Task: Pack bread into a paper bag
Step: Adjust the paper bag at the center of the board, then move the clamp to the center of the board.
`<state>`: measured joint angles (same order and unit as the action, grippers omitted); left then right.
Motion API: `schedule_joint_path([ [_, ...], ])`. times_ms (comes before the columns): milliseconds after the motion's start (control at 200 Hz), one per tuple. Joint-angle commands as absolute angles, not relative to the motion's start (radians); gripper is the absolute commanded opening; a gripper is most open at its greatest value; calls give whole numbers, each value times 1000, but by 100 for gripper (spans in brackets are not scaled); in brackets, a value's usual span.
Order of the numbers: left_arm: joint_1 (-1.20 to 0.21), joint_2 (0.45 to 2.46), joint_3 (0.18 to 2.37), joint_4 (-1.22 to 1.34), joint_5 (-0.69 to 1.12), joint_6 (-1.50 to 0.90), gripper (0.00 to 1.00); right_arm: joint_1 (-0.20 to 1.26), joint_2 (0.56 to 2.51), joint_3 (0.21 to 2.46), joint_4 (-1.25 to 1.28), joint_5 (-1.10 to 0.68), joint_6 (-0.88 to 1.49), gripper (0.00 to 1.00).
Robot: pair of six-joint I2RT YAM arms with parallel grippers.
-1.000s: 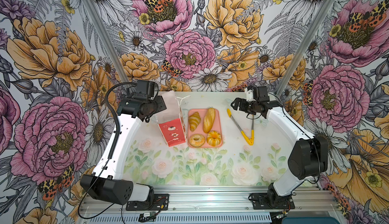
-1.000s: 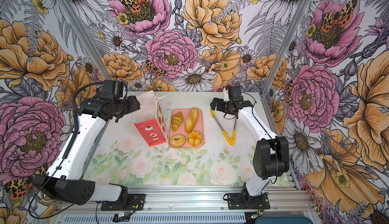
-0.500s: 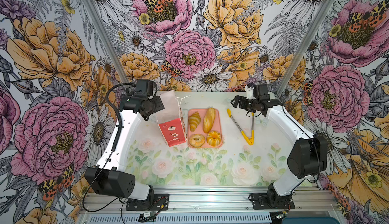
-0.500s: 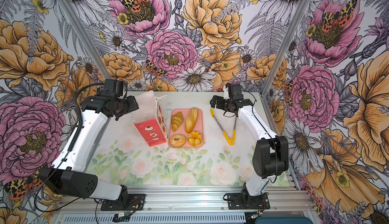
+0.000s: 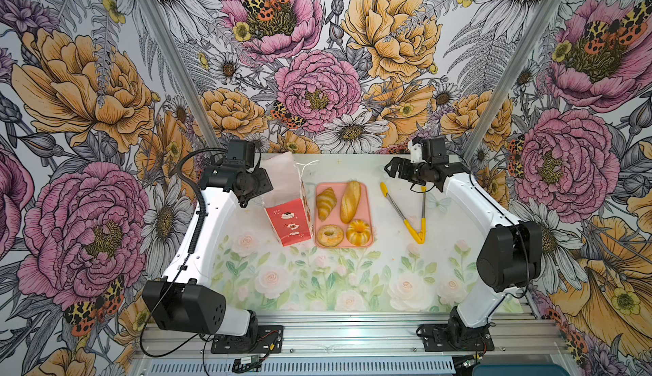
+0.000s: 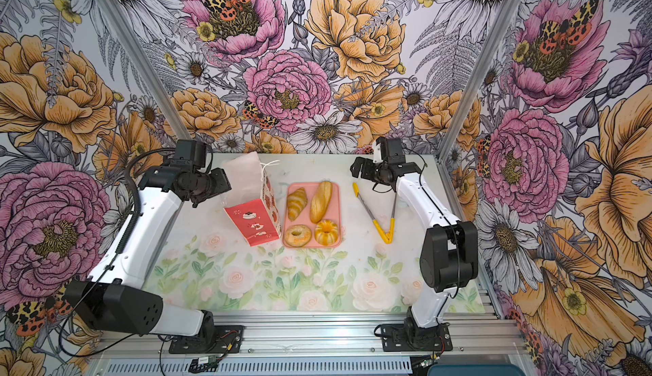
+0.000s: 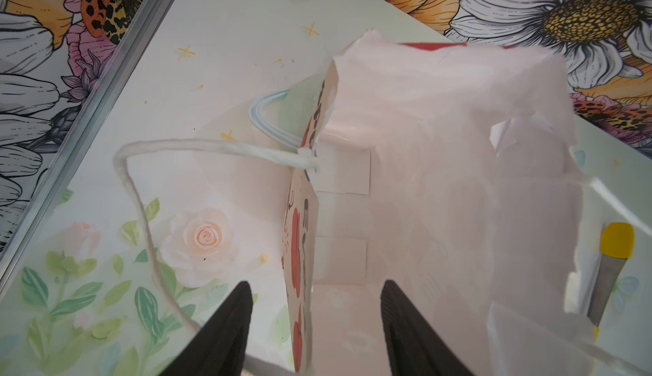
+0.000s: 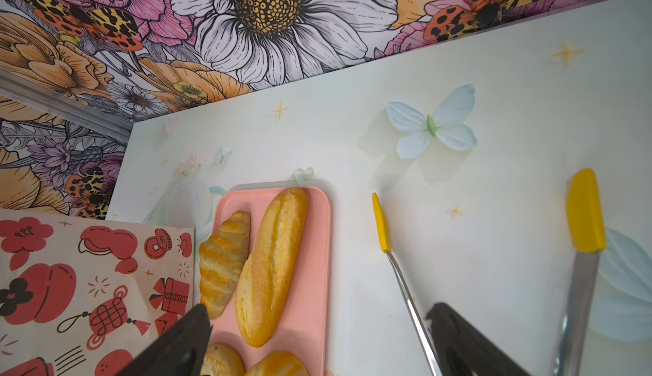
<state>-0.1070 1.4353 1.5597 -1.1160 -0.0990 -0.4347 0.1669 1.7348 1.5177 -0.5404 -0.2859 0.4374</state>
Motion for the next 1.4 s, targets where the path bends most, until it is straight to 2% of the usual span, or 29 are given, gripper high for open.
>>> schedule_joint_path([
  [0, -95, 1454, 1543, -1075, -72, -416, 61, 171, 1747, 1536, -534, -293, 449, 99],
  [120, -88, 1477, 1540, -1074, -52, -405, 37, 171, 1746, 1509, -533, -278, 457, 99],
  [230, -83, 1492, 1543, -1073, -38, -390, 31, 158, 1745, 1468, -522, -268, 488, 99],
  [290, -79, 1497, 1545, -1074, -29, -380, 23, 145, 1737, 1431, -495, -277, 508, 99],
  [400, -68, 1504, 1548, -1075, -14, -367, 0, 141, 1723, 1399, -482, -275, 511, 99],
  [640, -54, 1512, 1570, -1078, 3, -336, 0, 131, 1734, 1362, -486, -263, 517, 99],
  [811, -50, 1514, 1589, -1079, 15, -324, 0, 129, 1812, 1359, -515, -269, 522, 99],
  [1071, -51, 1519, 1589, -1078, 31, -324, 0, 121, 1886, 1345, -599, -149, 507, 99],
  [1396, -49, 1527, 1588, -1078, 35, -323, 0, 129, 1819, 1367, -746, -52, 423, 99],
])
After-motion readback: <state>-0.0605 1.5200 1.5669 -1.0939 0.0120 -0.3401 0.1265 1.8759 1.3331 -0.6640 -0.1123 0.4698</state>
